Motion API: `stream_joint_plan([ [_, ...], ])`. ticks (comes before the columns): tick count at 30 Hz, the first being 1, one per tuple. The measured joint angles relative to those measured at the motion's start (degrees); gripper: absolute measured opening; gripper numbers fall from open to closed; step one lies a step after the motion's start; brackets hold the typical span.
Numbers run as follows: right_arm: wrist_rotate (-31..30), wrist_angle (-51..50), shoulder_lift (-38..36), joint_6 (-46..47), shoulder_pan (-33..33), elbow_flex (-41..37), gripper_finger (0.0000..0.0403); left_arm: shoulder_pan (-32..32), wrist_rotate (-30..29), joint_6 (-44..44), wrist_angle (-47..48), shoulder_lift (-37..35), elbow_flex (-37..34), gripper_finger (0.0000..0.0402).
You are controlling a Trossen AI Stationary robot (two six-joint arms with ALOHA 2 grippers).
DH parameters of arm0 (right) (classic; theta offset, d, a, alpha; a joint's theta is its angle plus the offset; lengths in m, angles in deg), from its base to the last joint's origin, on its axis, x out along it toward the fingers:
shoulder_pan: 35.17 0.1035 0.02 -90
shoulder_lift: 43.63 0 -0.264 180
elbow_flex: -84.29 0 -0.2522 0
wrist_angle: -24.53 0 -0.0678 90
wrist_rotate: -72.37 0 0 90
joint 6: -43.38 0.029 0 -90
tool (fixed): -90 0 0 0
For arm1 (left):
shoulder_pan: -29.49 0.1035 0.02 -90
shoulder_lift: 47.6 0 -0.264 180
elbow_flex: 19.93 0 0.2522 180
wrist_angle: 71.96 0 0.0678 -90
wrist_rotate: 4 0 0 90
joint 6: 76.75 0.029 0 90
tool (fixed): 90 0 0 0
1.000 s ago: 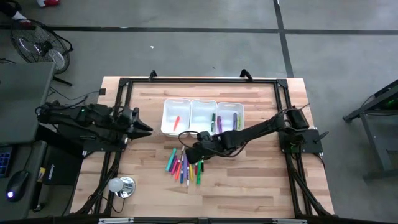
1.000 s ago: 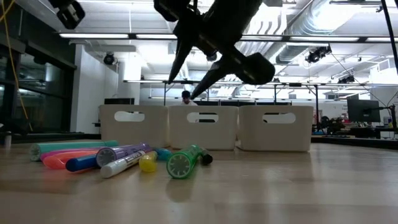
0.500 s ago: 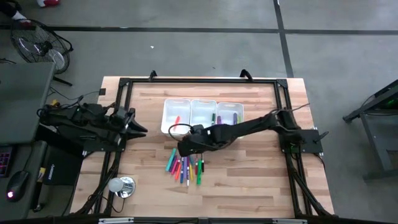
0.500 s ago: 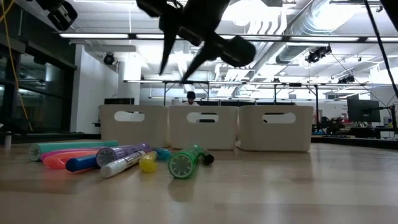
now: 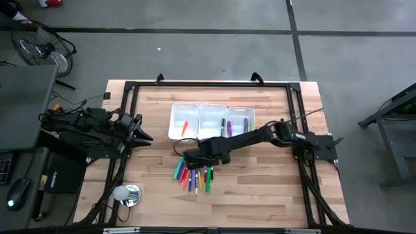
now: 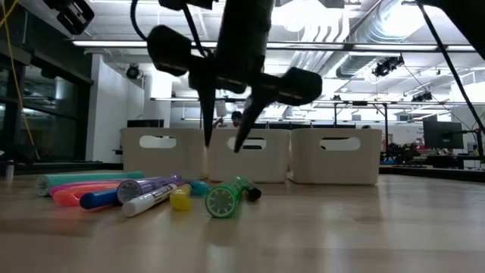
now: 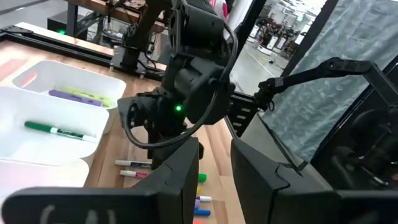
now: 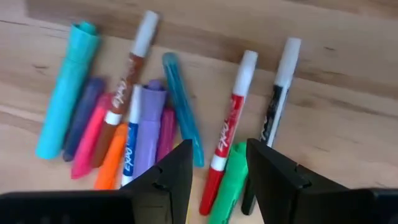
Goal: Pick & Place Markers
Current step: Put the black marker into the middle white bin
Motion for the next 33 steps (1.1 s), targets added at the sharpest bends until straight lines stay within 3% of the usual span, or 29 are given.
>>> stream_joint_plan([
  [13,-1.7,-5.3,-0.1,0.9,0.0,-1.2,0.0138,0.0,1.6,0.0,0.0,0.0,0.0,0.0092],
  [27,2.3,5.6,-0.5,2.6,0.0,-11.6,0.0138,0.0,2.1,-0.1,0.0,0.0,0.0,0.0092],
  [33,3.1,5.9,-0.6,2.6,0.1,-13.0,0.0138,0.0,2.5,-0.1,0.2,0.0,0.0,0.0092],
])
